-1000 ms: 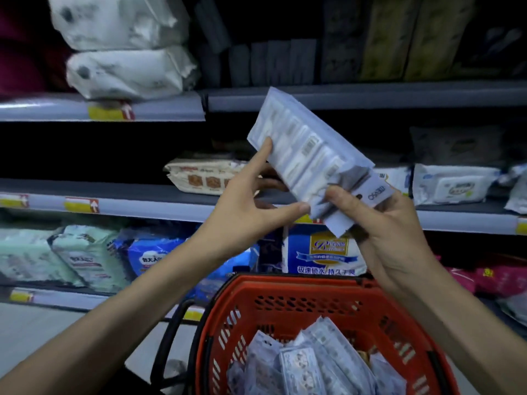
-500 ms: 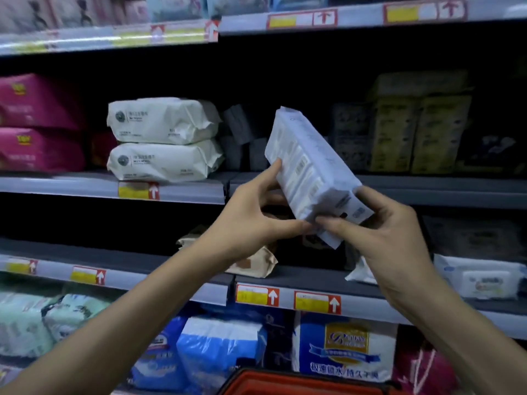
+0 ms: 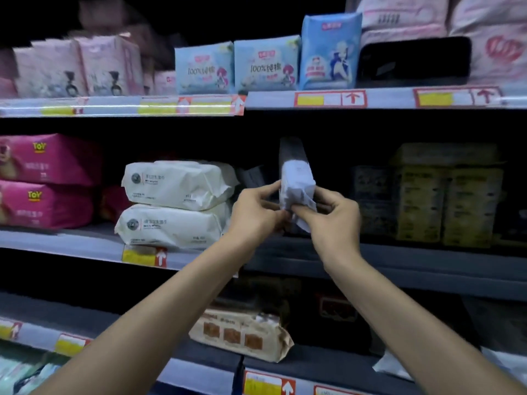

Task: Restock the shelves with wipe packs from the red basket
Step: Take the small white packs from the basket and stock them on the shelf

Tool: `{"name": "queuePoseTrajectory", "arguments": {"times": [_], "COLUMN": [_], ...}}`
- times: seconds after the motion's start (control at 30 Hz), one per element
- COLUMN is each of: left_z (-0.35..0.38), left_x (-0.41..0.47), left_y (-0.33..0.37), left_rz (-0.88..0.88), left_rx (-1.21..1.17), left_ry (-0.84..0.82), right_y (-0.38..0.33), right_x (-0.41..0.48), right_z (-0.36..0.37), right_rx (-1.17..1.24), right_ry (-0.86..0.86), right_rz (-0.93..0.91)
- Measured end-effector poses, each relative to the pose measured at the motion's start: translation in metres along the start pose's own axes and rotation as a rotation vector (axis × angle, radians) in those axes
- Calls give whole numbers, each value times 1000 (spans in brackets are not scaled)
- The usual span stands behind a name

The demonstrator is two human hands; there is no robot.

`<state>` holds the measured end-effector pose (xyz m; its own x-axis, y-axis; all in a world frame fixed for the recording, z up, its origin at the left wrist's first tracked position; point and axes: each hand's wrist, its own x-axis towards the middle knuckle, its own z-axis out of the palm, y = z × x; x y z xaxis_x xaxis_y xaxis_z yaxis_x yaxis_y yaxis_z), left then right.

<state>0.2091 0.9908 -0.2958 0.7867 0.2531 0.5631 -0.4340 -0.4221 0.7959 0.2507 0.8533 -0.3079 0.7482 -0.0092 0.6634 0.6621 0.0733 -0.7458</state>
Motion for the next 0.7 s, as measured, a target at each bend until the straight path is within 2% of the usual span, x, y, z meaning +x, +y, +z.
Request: {"name": "queuePoseTrajectory", "arguments": {"times": [0.13, 0.2, 0.27, 0.33, 0.43, 0.57, 0.7], "left_z": [2, 8, 14, 18, 17, 13, 11], "left_x": [47, 59, 63, 64, 60, 45, 26], "left_y": [-7, -4, -4, -8, -19, -34, -35], "left_rz": [-32, -104, -201, -273, -290, -309, -309], "left_rx": [137, 283, 342, 322, 262, 132, 111], "left_ry": [257, 408, 480, 474, 402, 281, 133], "right_y": [0, 3, 11, 19, 21, 9, -6], "right_x": [47, 66, 77, 81, 78, 62, 46], "right_z": [35, 51, 61, 63, 53, 33, 28], "right_rx": [-112, -168, -244, -336, -391, -370, -342], "right_ry": [85, 100, 48, 32, 42, -102, -216], "right_rz": [29, 124, 237, 263, 303, 324, 363]}}
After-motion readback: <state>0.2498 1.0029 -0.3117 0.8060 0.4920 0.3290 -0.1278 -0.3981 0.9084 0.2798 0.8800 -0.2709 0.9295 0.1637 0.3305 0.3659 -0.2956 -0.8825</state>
